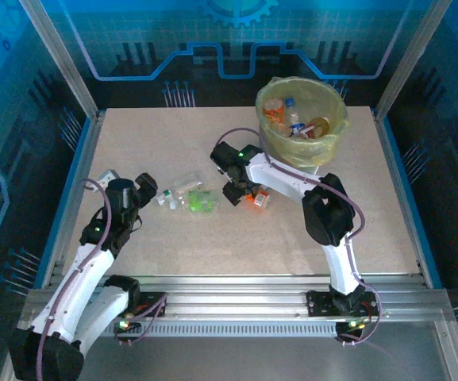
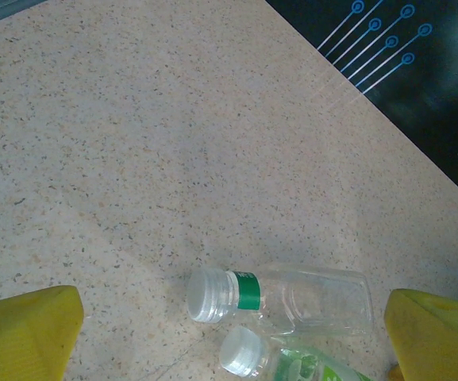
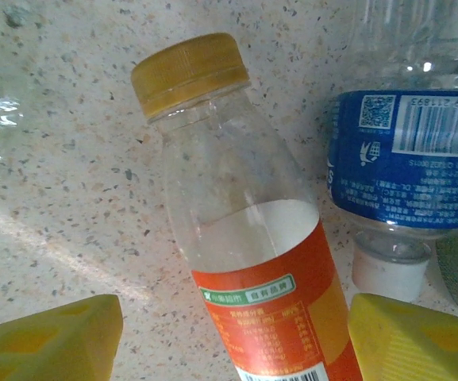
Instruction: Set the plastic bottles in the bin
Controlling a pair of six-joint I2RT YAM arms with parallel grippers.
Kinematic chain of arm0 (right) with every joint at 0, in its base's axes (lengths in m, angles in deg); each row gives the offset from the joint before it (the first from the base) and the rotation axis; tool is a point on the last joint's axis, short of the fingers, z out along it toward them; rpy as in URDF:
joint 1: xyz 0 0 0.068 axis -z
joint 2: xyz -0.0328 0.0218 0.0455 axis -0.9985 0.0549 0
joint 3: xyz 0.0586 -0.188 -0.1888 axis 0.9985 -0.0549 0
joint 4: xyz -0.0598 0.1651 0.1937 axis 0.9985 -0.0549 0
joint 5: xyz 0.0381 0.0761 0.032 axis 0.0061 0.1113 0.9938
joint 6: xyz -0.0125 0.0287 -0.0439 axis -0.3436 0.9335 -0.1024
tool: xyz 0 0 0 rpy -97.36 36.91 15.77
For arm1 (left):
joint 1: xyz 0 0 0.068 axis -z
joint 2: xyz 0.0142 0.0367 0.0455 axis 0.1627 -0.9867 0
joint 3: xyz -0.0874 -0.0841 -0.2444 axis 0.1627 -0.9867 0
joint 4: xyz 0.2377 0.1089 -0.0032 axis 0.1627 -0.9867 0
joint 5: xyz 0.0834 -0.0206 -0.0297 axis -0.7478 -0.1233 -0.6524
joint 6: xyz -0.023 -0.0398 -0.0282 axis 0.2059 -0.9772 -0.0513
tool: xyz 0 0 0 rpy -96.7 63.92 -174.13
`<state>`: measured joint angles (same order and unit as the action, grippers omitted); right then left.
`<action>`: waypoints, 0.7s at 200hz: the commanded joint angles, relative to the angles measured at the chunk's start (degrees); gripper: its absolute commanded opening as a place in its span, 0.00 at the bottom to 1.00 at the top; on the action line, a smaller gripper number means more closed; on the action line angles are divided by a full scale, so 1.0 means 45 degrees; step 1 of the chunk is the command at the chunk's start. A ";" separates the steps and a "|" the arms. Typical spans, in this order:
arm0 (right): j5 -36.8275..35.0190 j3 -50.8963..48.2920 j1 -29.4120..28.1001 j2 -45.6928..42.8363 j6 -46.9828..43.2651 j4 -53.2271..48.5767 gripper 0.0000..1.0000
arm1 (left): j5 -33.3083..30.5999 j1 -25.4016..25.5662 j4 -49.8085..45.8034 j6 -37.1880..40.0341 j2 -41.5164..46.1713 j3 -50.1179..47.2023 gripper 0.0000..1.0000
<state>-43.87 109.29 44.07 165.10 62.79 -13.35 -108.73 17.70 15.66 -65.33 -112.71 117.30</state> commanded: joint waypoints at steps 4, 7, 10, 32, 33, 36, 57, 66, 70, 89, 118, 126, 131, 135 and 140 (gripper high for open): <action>-0.0178 0.0566 0.0135 0.0530 -0.0346 -0.0405 0.75 | 0.0079 -0.0144 0.0193 -0.0152 -0.0050 -0.0146 0.99; -0.0168 0.0612 0.0150 0.0587 -0.0354 -0.0410 0.75 | 0.0066 -0.0135 0.0202 -0.0150 -0.0070 -0.0141 0.99; -0.0162 0.0632 0.0152 0.0619 -0.0360 -0.0432 0.75 | 0.0069 -0.0134 0.0194 -0.0150 -0.0070 -0.0145 0.99; -0.0101 0.0817 0.0140 0.0942 -0.0413 -0.0469 0.75 | 0.0098 -0.0134 0.0231 -0.0155 -0.0128 -0.0133 0.99; -0.0091 0.0825 0.0146 0.0950 -0.0413 -0.0479 0.75 | 0.0100 -0.0134 0.0230 -0.0142 -0.0138 -0.0132 0.99; -0.0072 0.0842 0.0152 0.0989 -0.0399 -0.0487 0.75 | 0.0102 -0.0139 0.0246 -0.0146 -0.0144 -0.0132 0.99; 0.0121 0.0875 0.0149 0.1163 -0.0361 -0.0509 0.74 | 0.0110 -0.0134 0.0278 -0.0130 -0.0187 -0.0110 0.99; 0.0180 0.0872 0.0143 0.1226 -0.0326 -0.0518 0.74 | 0.0092 -0.0135 0.0283 -0.0141 -0.0177 -0.0132 0.99; 0.0225 0.0872 0.0144 0.1249 -0.0309 -0.0512 0.74 | 0.0090 -0.0134 0.0287 -0.0133 -0.0182 -0.0132 0.99; 0.0512 0.0834 0.0145 0.1310 -0.0208 -0.0499 0.73 | 0.0094 -0.0136 0.0294 -0.0130 -0.0206 -0.0132 0.99; 0.0887 0.0632 0.0104 0.1329 0.0055 -0.0402 0.73 | 0.0085 -0.0134 0.0307 -0.0150 -0.0204 -0.0151 0.99; 0.0988 0.0566 0.0083 0.1329 0.0115 -0.0372 0.73 | 0.0066 -0.0134 0.0307 -0.0150 -0.0224 -0.0156 0.99; 0.1031 0.0528 0.0075 0.1347 0.0148 -0.0345 0.73 | 0.0080 -0.0134 0.0307 -0.0133 -0.0224 -0.0152 0.99; 0.1078 0.0509 0.0077 0.1366 0.0165 -0.0328 0.73 | 0.0079 -0.0134 0.0307 -0.0140 -0.0225 -0.0152 0.99; 0.1109 0.0469 0.0064 0.1385 0.0200 -0.0303 0.73 | 0.0084 -0.0134 0.0311 -0.0135 -0.0234 -0.0152 0.99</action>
<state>-41.46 111.37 44.27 169.82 62.25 -14.13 -108.73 17.70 15.86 -65.33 -113.52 117.30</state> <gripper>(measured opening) 0.731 0.990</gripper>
